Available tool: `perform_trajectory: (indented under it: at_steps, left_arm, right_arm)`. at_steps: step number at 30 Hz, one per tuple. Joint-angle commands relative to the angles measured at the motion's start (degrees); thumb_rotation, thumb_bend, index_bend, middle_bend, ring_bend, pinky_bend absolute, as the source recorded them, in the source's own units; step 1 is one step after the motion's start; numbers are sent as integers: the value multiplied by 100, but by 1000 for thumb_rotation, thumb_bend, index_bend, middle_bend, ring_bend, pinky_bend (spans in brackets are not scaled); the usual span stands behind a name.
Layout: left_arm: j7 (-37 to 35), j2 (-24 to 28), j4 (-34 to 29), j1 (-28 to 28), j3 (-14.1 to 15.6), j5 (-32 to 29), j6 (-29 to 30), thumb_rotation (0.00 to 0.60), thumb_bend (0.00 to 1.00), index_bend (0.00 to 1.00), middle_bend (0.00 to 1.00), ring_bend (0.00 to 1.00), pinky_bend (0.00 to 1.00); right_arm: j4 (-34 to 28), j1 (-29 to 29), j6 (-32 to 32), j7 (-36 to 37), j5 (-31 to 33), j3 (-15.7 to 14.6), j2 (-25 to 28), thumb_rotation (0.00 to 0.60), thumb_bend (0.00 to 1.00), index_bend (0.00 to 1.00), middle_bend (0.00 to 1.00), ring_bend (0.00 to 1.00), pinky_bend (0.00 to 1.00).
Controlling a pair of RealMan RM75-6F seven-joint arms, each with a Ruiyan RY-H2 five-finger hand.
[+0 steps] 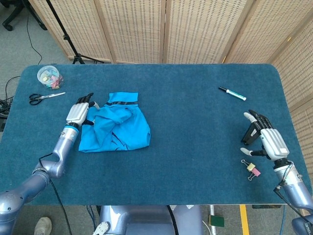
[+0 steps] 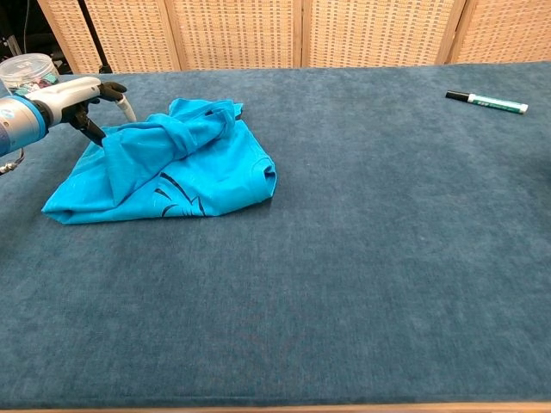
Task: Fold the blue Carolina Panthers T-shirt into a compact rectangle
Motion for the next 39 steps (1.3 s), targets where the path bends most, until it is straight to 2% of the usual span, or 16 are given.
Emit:
perform_trajectory:
  at_steps: [1,6,12,25,39]
  left_arm:
    - [-25,-34,28,-5,4,25,-1,600,347,440,0,0,0]
    - [-103,-128,149,-12,-19,49,20,600,434,475,0,0,0]
    - [-165,-209,262,-40,-30,104,69,600,451,555,0,0,0]
    - [-269,-173,181,-25,-59,239,393,600,496,599,0,0,0]
    - [151,92,-614,-73,81,833,1564,600,517,641,0,0,0]
  right_arm:
    - [-2,0,0,-3,0,-1,-1,600,0,0,0,0,5]
    - [-4,2,5,-1,-9,-4,-1,600,0,0,0,0,5]
    - [1,0,10,9,-11,-5,2,600,0,0,0,0,5]
    - [-11,-1,23,22,-23,-10,12,600,0,0,0,0,5]
    - [-53,-11,54,31,-41,-15,33,600,0,0,0,0,5]
